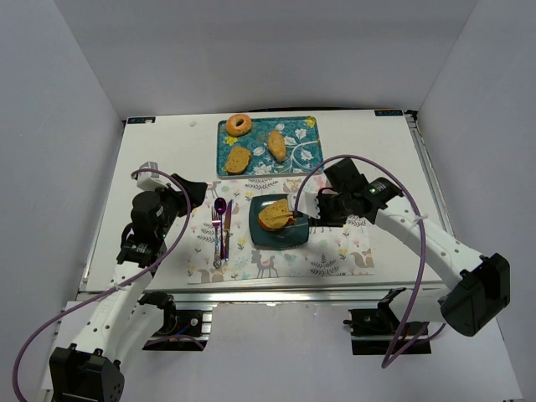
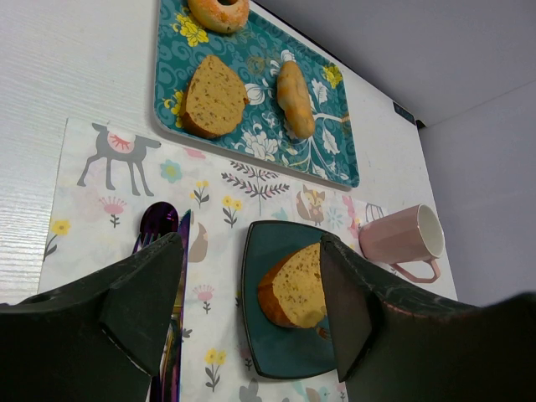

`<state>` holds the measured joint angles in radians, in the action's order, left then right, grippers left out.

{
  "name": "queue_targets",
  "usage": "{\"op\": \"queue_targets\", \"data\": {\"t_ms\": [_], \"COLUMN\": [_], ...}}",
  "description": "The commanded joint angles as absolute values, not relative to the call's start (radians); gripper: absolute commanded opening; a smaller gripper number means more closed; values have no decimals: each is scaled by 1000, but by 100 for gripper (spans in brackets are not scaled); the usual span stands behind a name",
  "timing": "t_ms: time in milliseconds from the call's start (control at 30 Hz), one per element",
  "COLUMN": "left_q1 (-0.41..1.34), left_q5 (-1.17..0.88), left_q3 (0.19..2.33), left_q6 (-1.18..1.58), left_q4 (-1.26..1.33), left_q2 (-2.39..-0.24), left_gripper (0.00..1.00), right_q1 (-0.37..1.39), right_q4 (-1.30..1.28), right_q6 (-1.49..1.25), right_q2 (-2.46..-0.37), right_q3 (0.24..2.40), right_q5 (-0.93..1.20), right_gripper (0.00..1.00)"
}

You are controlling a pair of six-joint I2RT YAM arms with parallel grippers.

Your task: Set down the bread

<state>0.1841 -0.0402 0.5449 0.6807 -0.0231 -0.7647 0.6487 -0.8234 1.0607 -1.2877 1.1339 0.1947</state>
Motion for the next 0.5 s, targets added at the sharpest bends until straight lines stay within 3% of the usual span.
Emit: {"op": "queue_targets", "data": {"t_ms": [0, 200, 467], "left_q1": [178, 178, 178], "left_q5": [-35, -37, -44], "left_q3": [540, 538, 543], "left_q6": [680, 680, 681], "left_q4": [-26, -20, -29], "left_q2": [-755, -758, -761], "left_gripper": [76, 76, 75], "right_q1": [653, 653, 566], "right_q4": [-859, -847, -577], "right_q6": [1065, 1039, 539], "right_q2": [-1240, -1213, -1420], "right_q3": [1167, 1192, 1423], "right_q5": [247, 275, 210], "right_gripper": [42, 41, 34]}}
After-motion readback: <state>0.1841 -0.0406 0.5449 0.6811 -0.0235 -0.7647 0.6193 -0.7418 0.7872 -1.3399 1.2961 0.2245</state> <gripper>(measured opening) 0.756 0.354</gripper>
